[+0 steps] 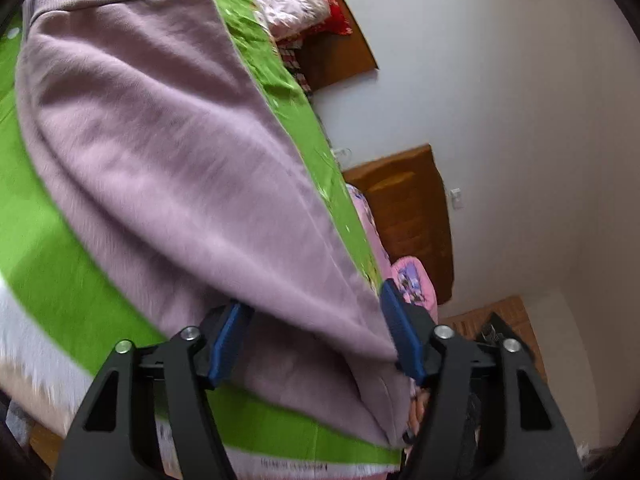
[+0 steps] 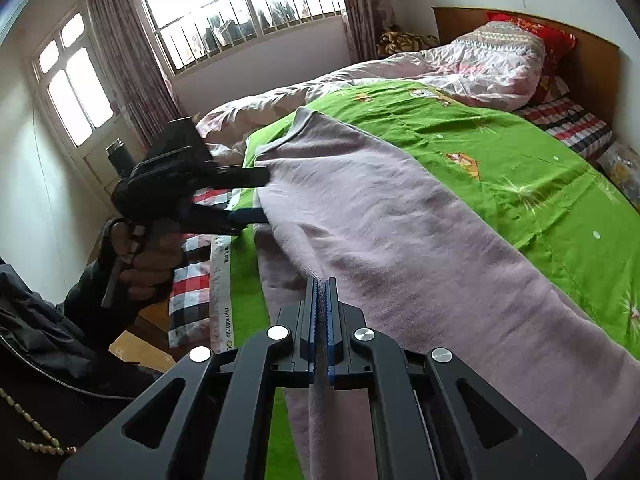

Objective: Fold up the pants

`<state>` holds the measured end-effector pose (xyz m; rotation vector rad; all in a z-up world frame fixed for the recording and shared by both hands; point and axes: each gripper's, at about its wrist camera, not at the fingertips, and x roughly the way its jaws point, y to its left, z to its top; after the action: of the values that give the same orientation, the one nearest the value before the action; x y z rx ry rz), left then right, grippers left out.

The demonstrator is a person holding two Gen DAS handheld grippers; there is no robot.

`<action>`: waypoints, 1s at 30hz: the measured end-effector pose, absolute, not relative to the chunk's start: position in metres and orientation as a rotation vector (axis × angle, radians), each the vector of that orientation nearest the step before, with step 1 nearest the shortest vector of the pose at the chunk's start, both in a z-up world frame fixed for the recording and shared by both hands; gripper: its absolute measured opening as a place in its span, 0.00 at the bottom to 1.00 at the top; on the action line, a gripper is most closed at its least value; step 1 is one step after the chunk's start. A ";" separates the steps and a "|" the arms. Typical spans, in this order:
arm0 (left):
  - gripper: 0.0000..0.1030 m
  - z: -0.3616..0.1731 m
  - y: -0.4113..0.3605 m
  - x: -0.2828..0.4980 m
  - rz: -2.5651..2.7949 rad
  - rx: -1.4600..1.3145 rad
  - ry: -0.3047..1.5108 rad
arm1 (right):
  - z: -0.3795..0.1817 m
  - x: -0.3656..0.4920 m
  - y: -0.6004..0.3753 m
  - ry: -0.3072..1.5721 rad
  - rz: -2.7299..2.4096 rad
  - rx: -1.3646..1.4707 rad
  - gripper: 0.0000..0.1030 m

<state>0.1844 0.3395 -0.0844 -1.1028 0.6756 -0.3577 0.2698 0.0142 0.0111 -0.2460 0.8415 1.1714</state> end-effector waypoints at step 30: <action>0.10 -0.082 0.379 0.158 0.016 -0.894 0.678 | -0.041 0.208 0.050 0.912 1.248 -0.518 0.56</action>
<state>0.1585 0.3791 -0.0819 -0.8939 0.6780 0.0158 0.2078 0.0497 -0.0411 -0.5184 0.9119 1.2479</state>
